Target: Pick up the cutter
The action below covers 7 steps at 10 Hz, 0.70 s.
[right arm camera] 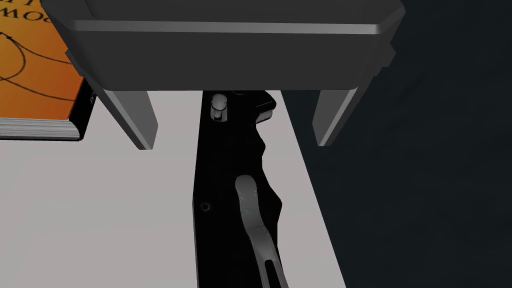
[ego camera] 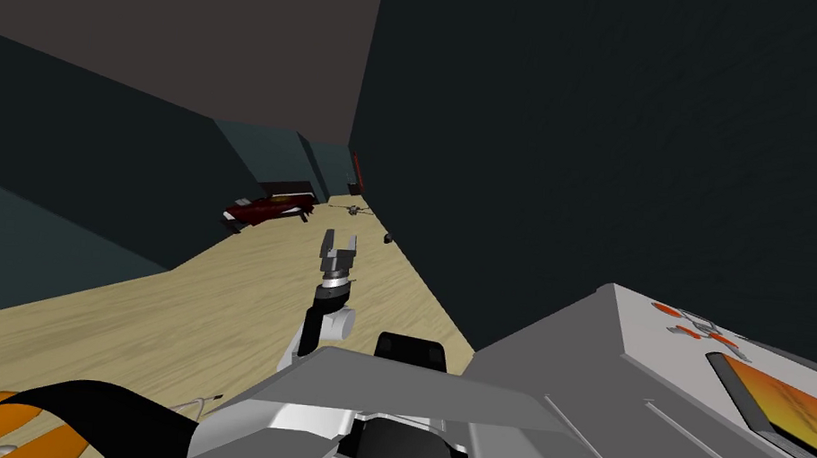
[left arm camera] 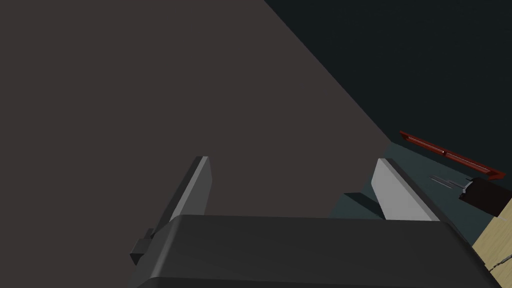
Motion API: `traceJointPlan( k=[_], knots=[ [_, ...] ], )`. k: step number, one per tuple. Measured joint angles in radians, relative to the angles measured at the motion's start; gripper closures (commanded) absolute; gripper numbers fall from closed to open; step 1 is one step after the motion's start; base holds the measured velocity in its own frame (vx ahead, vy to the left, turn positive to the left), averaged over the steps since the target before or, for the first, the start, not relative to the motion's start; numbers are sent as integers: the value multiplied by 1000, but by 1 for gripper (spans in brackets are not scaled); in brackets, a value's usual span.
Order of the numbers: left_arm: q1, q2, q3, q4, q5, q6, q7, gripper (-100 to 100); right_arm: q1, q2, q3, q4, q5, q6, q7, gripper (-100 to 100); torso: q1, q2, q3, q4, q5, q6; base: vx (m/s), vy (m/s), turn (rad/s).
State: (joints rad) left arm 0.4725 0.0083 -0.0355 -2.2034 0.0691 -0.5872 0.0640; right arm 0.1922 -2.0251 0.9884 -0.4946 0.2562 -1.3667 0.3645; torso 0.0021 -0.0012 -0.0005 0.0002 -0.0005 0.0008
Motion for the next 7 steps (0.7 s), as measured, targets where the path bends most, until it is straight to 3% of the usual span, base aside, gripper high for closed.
traceJointPlan(
  k=[2, 3, 7],
  knots=[
    [0, 0, 0, 0, 0, 0, 0, 0, 8, 29, -36, 29, 38, 0, 0, -100, -2, 0, 0, 0, -1, 0, 0, 0, 0],
    [0, 0, 0, 0, 0, 0, 0, 0, 8, 30, -38, 31, 40, -2, 0, 100, -2, 0, 0, 0, -1, 0, 0, 0, 0],
    [0, 0, 0, 0, 0, 0, 0, 0, 8, 30, -38, 31, 40, -2, -1, 100, -2, 0, 0, 0, -1, 0, 0, 0, 0]
  ],
)
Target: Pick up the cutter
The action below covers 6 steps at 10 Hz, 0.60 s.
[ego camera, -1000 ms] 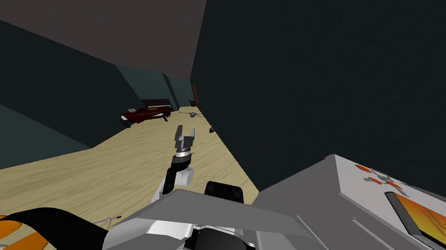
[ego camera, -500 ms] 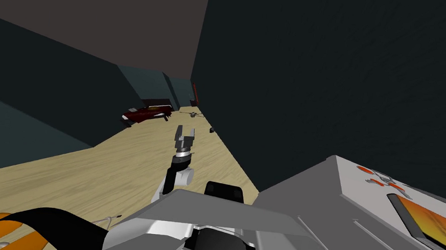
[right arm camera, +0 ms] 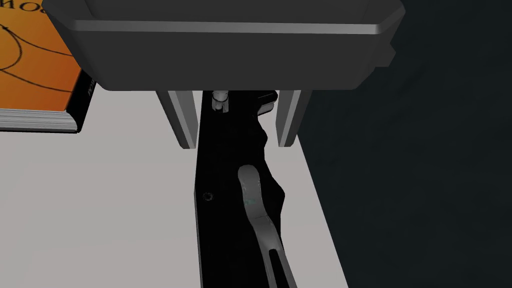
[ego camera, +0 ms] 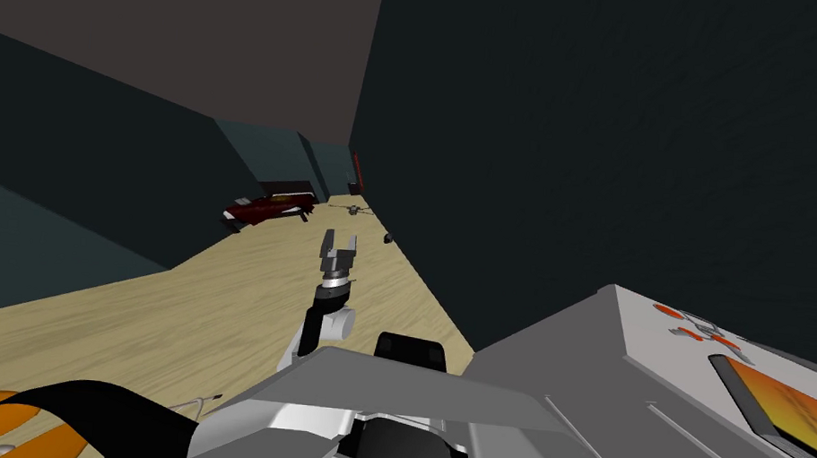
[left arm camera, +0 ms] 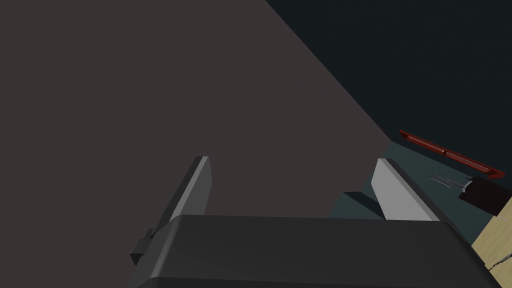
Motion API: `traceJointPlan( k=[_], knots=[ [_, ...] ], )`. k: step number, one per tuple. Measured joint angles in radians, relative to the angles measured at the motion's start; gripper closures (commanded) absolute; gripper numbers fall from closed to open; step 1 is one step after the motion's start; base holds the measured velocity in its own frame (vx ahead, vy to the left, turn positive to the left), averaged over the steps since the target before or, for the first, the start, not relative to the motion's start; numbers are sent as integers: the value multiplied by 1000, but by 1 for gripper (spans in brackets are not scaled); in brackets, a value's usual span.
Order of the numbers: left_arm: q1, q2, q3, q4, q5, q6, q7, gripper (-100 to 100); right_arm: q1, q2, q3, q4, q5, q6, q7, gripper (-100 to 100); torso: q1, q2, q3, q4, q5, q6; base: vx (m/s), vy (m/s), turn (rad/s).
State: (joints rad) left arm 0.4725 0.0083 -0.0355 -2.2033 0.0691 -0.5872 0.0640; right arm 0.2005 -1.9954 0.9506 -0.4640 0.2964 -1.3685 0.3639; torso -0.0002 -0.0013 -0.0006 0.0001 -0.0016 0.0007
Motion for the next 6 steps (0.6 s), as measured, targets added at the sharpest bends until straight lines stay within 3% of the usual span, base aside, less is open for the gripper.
traceJointPlan(
  k=[1, 2, 4, 5, 6],
  knots=[
    [0, 0, 0, 0, 0, 0, 0, 0, 0, 0, 0, 0, 0, 0, 0, 0, 0, 0, 0, 0, 0, 0, 0, 0, 0],
    [0, 0, 0, 0, 0, 0, 0, 0, 0, 0, 0, 0, 0, 0, 0, 100, 0, 0, 0, 0, 0, 0, -7, 5, -50],
    [0, 0, 0, 0, 0, 0, 0, 0, -8, -15, -36, 22, 37, -39, -9, 100, 2, 1, 1, 0, 1, 0, -8, 3, -20],
    [0, 0, 0, 0, 0, 0, 0, 0, -9, -30, -9, 8, 10, -38, -7, 100, 2, 1, 1, 0, 1, 0, 0, 0, 0],
    [0, 0, 0, 0, 0, 0, 0, 0, -9, -32, -6, 6, 6, -38, -6, 0, 1, 1, 0, 0, 1, 0, 0, 0, 0]
  ],
)
